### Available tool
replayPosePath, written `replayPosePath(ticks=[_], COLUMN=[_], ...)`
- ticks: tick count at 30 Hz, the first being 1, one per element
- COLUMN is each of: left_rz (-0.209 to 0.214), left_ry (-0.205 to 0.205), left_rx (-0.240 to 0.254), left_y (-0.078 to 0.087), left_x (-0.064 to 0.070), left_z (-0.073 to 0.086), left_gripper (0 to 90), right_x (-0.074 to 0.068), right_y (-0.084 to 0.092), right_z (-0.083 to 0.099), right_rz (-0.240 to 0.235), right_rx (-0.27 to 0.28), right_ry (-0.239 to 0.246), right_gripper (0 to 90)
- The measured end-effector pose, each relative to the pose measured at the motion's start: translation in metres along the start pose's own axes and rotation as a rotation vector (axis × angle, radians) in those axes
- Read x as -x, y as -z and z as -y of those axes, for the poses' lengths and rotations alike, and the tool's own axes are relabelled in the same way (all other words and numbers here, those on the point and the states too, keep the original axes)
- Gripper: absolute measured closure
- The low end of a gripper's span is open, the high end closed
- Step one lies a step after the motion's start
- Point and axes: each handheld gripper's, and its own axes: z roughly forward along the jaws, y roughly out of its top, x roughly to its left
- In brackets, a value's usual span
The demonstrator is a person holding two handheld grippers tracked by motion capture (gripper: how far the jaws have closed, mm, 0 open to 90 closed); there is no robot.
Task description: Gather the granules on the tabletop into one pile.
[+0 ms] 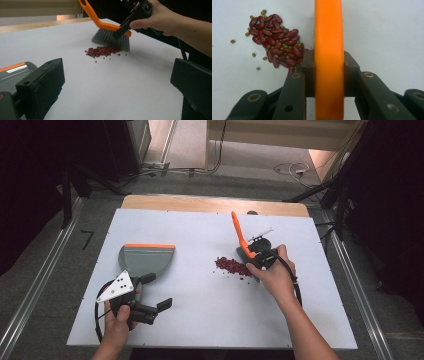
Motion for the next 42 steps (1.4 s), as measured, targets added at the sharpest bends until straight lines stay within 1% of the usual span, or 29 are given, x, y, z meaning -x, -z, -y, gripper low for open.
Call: replayPosePath(ticks=[3, 5, 6, 7, 8, 9, 11, 12, 14, 15, 17, 18, 19, 21, 22, 24, 25, 26, 29, 33, 34, 35, 37, 40, 42], left_rz=[0.000, 0.000, 0.000, 0.001, 0.000, -0.002, 0.000, 0.000, -0.001, 0.000, 0.002, 0.003, 0.004, 0.004, 0.003, 0.001, 0.001, 0.002, -0.001, -0.001, 0.000, 0.001, 0.001, 0.001, -0.001], left_ry=[-0.002, -0.002, -0.002, -0.001, 0.002, 0.003, 0.006, 0.006, 0.002, 0.001, 0.000, -0.002, -0.001, -0.001, -0.001, 0.001, 0.001, 0.005, 0.005, 0.004, 0.002, 0.002, 0.002, 0.002, 0.004], left_rx=[0.002, 0.001, 0.000, 0.001, 0.004, 0.005, 0.001, 0.002, 0.000, -0.001, -0.002, -0.003, -0.001, 0.000, -0.002, 0.000, 0.001, 0.002, 0.003, 0.007, 0.002, 0.001, 0.002, 0.002, 0.001], left_y=[0.000, 0.000, 0.000, 0.000, 0.000, 0.000, -0.001, -0.002, -0.002, -0.003, -0.003, -0.003, -0.003, -0.002, -0.002, -0.001, 0.000, 0.000, 0.002, 0.000, 0.000, 0.000, -0.001, -0.001, -0.001], left_x=[0.000, 0.000, 0.000, -0.001, -0.001, -0.001, -0.001, 0.000, 0.001, 0.001, 0.001, 0.002, 0.002, 0.002, 0.002, 0.001, 0.000, 0.000, -0.001, -0.001, 0.000, 0.000, 0.000, 0.000, 0.000], left_z=[0.000, 0.000, 0.000, 0.000, 0.000, 0.000, 0.000, 0.000, 0.000, 0.000, -0.001, -0.001, 0.000, 0.000, 0.000, 0.001, 0.001, 0.001, 0.001, 0.000, 0.000, 0.000, 0.000, 0.001, 0.001], left_gripper=[0.2, 0.2, 0.2, 0.2, 0.2, 0.2, 0.2, 0.2, 0.2, 0.2, 0.2, 0.2, 0.2, 0.2, 0.2, 0.2, 0.2, 0.2, 0.2, 0.2, 0.2, 0.2, 0.2, 0.2, 0.2], right_x=[0.002, 0.006, 0.008, 0.009, 0.010, 0.010, 0.008, 0.004, -0.006, -0.012, -0.024, -0.029, -0.033, -0.041, -0.043, -0.045, -0.044, -0.042, -0.034, -0.024, -0.022, -0.021, -0.018, -0.014, -0.008], right_y=[0.003, 0.008, 0.012, 0.015, 0.019, 0.023, 0.029, 0.031, 0.034, 0.034, 0.031, 0.028, 0.024, 0.017, 0.013, 0.005, 0.002, 0.001, -0.001, -0.002, -0.002, -0.001, 0.001, 0.008, 0.014], right_z=[-0.003, -0.003, -0.002, -0.001, 0.000, 0.001, 0.003, 0.003, 0.004, 0.003, 0.002, 0.001, 0.000, -0.002, -0.003, -0.005, -0.005, -0.006, -0.009, -0.010, -0.009, -0.009, -0.009, -0.007, -0.007], right_rz=[0.005, 0.002, -0.002, -0.013, -0.035, -0.060, -0.126, -0.174, -0.239, -0.263, -0.283, -0.302, -0.323, -0.353, -0.362, -0.381, -0.392, -0.398, -0.385, -0.362, -0.350, -0.343, -0.339, -0.365, -0.374], right_rx=[0.011, 0.023, 0.036, 0.052, 0.069, 0.076, 0.091, 0.089, 0.060, 0.040, 0.021, 0.012, 0.007, -0.018, -0.028, -0.052, -0.051, -0.054, -0.056, -0.049, -0.043, -0.046, -0.033, -0.007, 0.008], right_ry=[0.005, 0.001, 0.009, 0.036, 0.077, 0.107, 0.204, 0.246, 0.293, 0.304, 0.319, 0.325, 0.343, 0.353, 0.363, 0.368, 0.370, 0.352, 0.318, 0.284, 0.287, 0.279, 0.295, 0.342, 0.392], right_gripper=[68.4, 68.4, 68.4, 68.4, 68.3, 68.4, 68.3, 68.4, 68.4, 68.4, 68.4, 68.4, 68.4, 68.4, 68.4, 68.4, 68.3, 68.4, 68.3, 68.3, 68.4, 68.4, 68.4, 68.4, 68.4])
